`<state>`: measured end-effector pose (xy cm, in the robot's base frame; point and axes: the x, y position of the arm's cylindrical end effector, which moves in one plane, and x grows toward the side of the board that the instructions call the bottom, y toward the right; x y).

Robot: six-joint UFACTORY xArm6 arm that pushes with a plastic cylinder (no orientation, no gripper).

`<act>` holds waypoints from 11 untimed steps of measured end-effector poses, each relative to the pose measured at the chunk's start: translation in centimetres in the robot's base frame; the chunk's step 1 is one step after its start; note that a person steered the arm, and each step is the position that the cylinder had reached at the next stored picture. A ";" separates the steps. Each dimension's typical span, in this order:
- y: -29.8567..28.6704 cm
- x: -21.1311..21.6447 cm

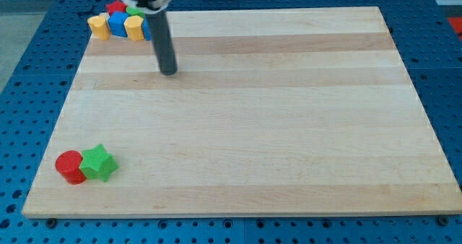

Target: Slide the red circle along with green star slightly towards up and right

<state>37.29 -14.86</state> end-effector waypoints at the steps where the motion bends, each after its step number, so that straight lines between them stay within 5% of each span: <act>1: -5.6 2.1; 5: -15.6 11.6; 8: -15.1 19.8; 11: -3.1 19.3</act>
